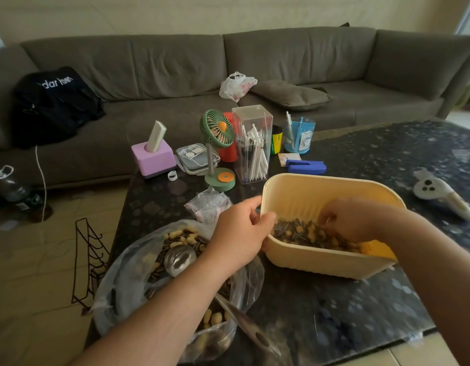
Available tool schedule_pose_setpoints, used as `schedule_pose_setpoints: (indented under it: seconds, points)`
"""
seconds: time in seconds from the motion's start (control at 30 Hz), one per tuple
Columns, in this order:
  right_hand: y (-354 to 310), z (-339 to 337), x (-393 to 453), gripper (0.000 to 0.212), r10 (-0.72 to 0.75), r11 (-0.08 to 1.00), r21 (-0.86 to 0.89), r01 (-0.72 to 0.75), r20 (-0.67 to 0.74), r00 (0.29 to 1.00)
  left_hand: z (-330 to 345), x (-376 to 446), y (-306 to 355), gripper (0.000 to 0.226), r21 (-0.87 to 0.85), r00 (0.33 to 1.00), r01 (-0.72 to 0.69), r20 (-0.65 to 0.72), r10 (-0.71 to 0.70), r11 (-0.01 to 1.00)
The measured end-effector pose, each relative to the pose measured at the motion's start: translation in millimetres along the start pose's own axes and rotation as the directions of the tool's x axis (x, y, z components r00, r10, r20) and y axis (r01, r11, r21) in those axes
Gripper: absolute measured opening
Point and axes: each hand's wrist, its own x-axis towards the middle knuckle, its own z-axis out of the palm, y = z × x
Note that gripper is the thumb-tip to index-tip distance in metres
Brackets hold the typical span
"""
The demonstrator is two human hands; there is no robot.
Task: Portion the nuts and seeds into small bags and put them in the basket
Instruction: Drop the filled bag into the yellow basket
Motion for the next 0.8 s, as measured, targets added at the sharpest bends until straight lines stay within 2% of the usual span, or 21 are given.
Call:
schedule_pose_setpoints:
  seconds: [0.07,0.13,0.2,0.27,0.37,0.5,0.57,0.67,0.8]
  points:
    - [-16.8,-8.2,-9.0,0.029,-0.064,0.998,0.0,0.065,-0.16,0.985,-2.1,2.6,-2.2,0.038,-0.085,0.999,0.032,0.013,-0.032,0.996]
    - [-43.0,-13.4,-20.9,0.026,-0.137,0.98,0.088,0.177,-0.339,0.931,-14.0,7.8,-5.4,0.029,-0.142,0.997,0.073,0.017,-0.071,0.987]
    - [-74.0,-12.2,-33.6,0.027,-0.224,0.932,0.144,0.334,-0.497,0.838,-36.8,13.0,-12.3,0.024,-0.051,0.997,0.064,-0.038,-0.066,0.997]
    - [-105.8,-2.6,-42.0,0.028,-0.307,0.863,0.173,0.476,-0.569,0.763,-66.6,13.3,-22.3,0.025,0.126,0.994,0.044,-0.105,-0.031,0.991]
    - [-136.3,16.6,-41.8,0.032,-0.287,0.778,0.351,0.522,-0.541,0.791,-106.2,2.5,-45.3,0.031,0.389,0.992,0.11,-0.099,-0.077,0.915]
    - [-157.0,25.1,-30.2,0.054,-0.41,0.843,0.096,0.53,-0.524,0.747,-125.9,-21.2,-73.7,0.048,0.636,0.987,0.146,-0.045,-0.152,0.757]
    - [-165.5,24.3,-21.9,0.059,-0.444,0.873,-0.029,0.488,-0.465,0.766,-123.6,-33.0,-75.7,0.057,0.642,0.987,0.144,-0.044,-0.152,0.753]
    - [-178.7,22.0,-3.6,0.039,-0.462,0.882,-0.262,0.391,-0.323,0.826,-120.1,-42.7,-72.1,0.066,0.581,0.99,0.143,-0.085,-0.115,0.801]
    - [-196.6,26.2,18.8,0.035,-0.436,0.891,-0.245,0.382,-0.228,0.871,-121.6,-45.6,-72.7,0.061,0.55,0.986,0.13,-0.158,-0.05,0.825]
